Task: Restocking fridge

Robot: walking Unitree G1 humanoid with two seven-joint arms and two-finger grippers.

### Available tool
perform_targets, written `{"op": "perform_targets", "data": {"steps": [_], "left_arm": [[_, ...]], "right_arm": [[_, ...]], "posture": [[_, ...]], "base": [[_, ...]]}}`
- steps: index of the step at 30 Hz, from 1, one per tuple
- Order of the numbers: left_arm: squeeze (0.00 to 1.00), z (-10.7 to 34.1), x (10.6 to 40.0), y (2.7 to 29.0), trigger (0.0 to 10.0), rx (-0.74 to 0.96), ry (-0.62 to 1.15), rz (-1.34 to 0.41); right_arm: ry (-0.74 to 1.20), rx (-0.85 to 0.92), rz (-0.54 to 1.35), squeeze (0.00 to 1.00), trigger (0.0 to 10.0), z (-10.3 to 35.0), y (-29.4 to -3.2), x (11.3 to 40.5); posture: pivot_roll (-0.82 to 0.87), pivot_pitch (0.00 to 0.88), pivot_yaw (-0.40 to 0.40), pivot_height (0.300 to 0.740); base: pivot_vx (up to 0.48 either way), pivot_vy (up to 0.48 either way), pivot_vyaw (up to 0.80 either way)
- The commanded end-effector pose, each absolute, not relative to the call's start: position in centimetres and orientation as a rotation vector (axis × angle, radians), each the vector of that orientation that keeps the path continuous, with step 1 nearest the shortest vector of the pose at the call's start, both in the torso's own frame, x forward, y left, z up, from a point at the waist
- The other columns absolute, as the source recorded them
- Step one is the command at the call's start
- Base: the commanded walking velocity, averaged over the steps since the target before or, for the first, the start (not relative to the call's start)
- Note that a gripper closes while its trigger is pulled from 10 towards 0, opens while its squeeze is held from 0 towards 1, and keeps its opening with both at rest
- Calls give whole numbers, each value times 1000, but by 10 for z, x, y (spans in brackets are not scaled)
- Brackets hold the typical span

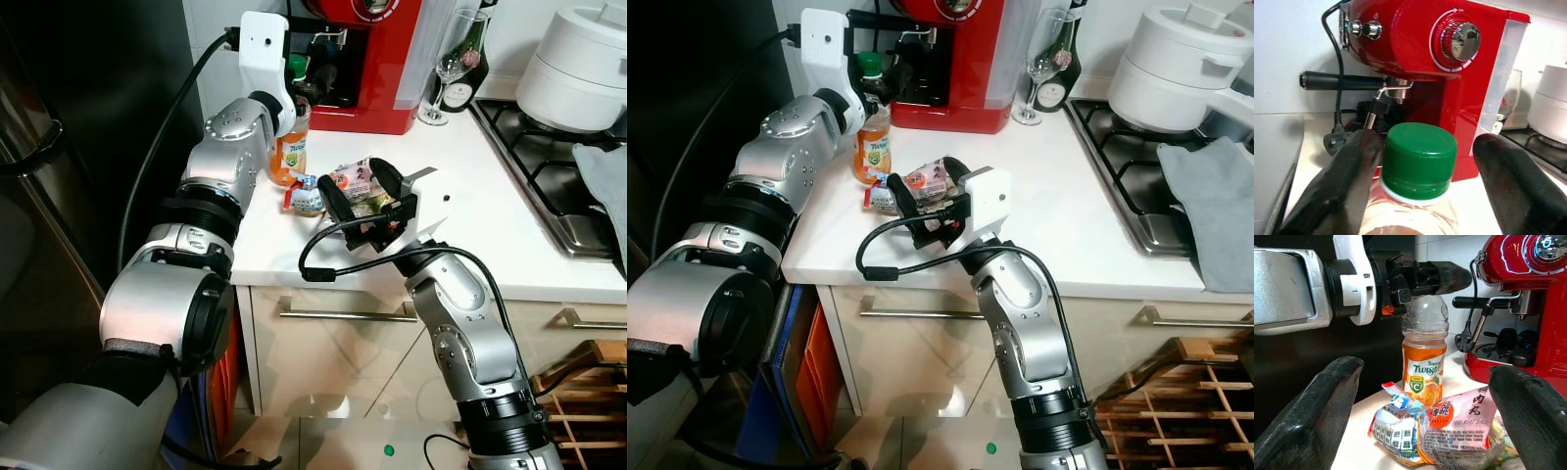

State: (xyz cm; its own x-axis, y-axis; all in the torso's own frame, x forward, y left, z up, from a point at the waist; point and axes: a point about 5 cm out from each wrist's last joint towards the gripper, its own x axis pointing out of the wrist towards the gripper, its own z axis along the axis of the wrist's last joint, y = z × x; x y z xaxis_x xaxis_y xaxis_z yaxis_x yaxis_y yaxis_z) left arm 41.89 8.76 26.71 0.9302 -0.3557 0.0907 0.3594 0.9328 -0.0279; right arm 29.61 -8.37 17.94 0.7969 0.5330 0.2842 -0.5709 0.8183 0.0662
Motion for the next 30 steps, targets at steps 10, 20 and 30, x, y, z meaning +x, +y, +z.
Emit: {"op": "perform_targets", "data": {"steps": [10,20,30], "left_arm": [[0,216,411,77,0,-114,74,-408],[0,226,411,79,0,-151,14,-398],[0,292,395,88,0,76,-417,-334]], "right_arm": [[-264,157,572,0,10000,182,-90,300],[-250,165,563,0,10000,177,-89,302],[-255,150,521,0,10000,176,-94,304]], "posture": [[-90,0,-26,740],[-76,0,-28,740],[-69,0,-29,740]], "base": [[0,0,0],[0,0,0],[0,0,0]]}}
